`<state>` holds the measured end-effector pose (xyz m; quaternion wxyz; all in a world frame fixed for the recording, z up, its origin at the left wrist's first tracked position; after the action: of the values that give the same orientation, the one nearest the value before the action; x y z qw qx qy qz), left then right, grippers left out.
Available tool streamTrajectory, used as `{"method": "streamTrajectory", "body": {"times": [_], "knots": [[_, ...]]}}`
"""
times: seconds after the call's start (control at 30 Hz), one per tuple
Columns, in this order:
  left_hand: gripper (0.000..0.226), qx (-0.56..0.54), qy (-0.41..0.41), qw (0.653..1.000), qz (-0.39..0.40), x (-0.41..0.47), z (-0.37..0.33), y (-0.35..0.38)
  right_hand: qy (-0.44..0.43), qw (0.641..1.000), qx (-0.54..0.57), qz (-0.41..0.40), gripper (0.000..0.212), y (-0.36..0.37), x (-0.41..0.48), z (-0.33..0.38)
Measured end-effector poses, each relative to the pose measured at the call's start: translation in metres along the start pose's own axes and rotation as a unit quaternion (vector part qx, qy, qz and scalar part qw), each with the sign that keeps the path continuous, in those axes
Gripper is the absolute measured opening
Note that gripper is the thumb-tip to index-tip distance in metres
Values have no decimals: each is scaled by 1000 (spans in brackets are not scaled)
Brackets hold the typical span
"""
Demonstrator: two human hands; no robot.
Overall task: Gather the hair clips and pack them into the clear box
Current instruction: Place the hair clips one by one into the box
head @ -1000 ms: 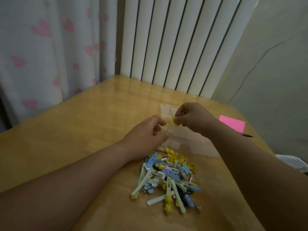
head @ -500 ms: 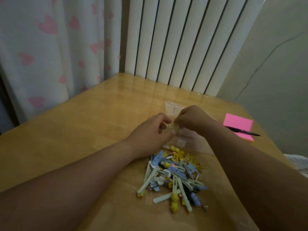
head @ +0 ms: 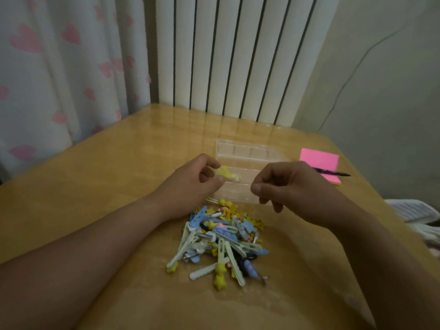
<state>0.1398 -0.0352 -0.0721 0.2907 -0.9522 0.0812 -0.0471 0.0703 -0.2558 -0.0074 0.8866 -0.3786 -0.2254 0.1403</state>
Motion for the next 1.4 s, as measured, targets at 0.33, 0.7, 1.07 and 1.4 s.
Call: {"method": "streamTrajectory", "body": {"times": [0.33, 0.7, 1.07, 1.4], "knots": [[29, -7, -8, 1000, -1, -1, 0, -1, 52, 973, -123, 189, 21, 10, -13, -20], [29, -15, -8, 1000, 10, 0, 0, 0, 64, 964, -136, 218, 21, 4, -15, -23], [36, -2, 0, 1000, 20, 3, 4, 1, 39, 997, -1, -59, 12, -21, 1, -14], [40, 10, -3, 1000, 20, 4, 4, 1, 111, 990, -71, -47, 8, -12, 99, -34]]}}
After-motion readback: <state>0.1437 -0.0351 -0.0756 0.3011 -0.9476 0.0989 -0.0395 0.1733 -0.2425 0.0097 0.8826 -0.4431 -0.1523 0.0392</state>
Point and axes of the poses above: each hand's wrist, its own x-axis towards the middle knuckle, its own y-axis out of the palm, z = x × y, the point moved 4 cm from there along x, towards the middle knuckle, and after that the axes turned 15 degrees about -y, right-handed, at the moved point
